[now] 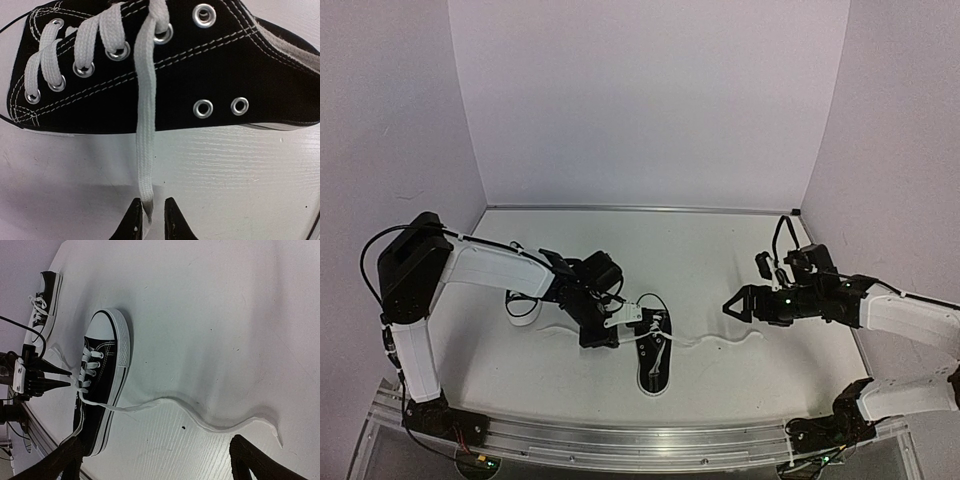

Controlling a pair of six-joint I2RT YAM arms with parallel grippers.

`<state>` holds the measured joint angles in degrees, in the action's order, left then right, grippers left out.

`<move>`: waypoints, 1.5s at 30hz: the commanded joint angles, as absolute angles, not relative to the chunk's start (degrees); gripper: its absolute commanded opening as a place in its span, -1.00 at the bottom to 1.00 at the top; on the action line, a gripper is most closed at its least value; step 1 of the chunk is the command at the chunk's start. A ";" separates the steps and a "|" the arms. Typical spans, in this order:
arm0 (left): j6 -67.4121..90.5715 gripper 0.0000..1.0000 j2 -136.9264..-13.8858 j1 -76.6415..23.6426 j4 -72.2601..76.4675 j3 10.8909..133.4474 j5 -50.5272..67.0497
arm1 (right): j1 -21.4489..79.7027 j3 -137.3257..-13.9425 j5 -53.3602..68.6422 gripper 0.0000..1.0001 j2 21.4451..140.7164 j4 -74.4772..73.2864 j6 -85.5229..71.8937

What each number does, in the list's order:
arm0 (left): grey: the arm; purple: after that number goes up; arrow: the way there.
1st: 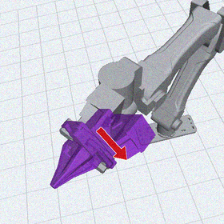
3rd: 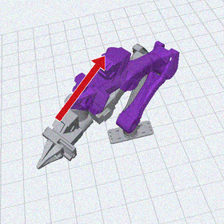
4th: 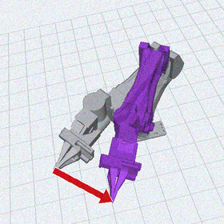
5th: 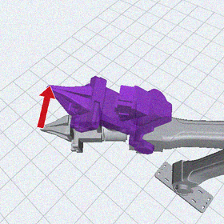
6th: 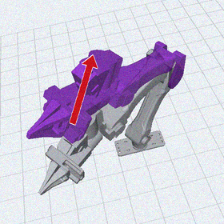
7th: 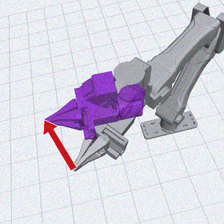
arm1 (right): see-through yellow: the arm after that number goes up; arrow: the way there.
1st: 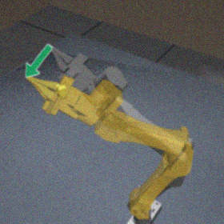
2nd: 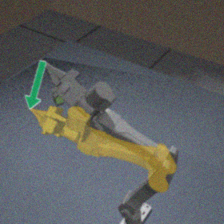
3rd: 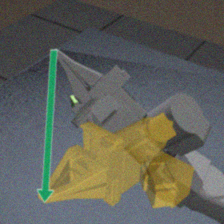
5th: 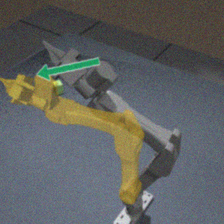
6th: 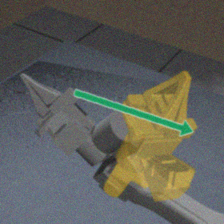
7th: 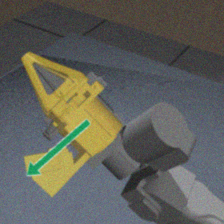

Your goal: Tie the shoes

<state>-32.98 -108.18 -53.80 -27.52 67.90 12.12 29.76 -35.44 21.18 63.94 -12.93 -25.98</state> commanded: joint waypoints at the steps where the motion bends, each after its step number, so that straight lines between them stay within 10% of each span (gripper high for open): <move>1: -32.59 -0.70 -108.55 -53.61 -26.26 69.35 10.23 | 29.76 -36.43 22.23 0.97 62.85 -11.44 -26.02; 15: -32.52 -0.55 -108.34 -53.09 -25.00 67.91 8.36 | 29.75 -36.65 23.36 0.97 64.05 -10.55 -26.58; 31: -32.26 -1.00 -107.63 -53.09 -23.37 66.87 11.13 | 29.77 -38.47 25.20 0.90 65.26 -10.28 -27.34; 45: -27.78 -1.00 -97.60 -53.09 -11.65 61.54 15.06 | 30.15 -41.73 30.50 0.64 68.29 -8.42 -29.47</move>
